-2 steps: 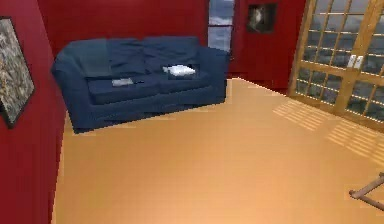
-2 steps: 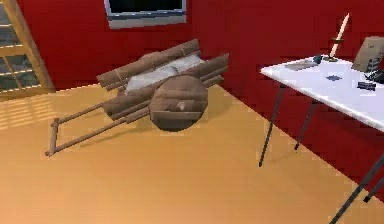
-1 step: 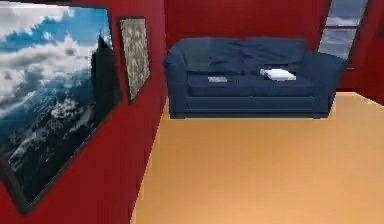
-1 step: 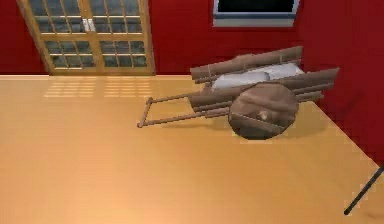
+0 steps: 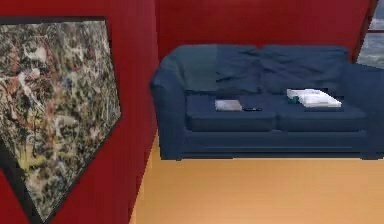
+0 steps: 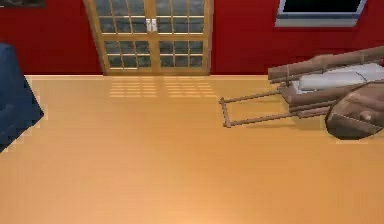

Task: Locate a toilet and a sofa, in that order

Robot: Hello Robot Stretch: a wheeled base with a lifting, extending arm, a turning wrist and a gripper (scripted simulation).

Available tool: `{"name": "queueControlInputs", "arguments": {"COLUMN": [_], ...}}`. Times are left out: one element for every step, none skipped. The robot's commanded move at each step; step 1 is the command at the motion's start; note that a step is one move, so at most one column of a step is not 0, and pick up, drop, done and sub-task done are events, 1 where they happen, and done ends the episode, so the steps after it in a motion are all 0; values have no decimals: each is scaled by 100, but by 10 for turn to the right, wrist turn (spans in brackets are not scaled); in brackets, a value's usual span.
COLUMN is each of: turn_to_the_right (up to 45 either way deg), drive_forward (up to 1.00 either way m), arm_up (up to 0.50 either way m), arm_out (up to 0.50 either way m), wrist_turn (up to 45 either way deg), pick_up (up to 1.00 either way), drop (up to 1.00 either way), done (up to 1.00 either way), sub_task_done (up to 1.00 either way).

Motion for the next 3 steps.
{"name": "queueControlInputs", "arguments": {"turn_to_the_right": [0, -30, 0], "drive_forward": [100, 0, 20], "arm_up": [0, 0, 0], "arm_out": [0, 0, 0], "wrist_turn": [0, 0, 0], "pick_up": [0, 0, 0], "drop": [0, 0, 0], "done": [0, 0, 0], "sub_task_done": [0, 0, 0]}}
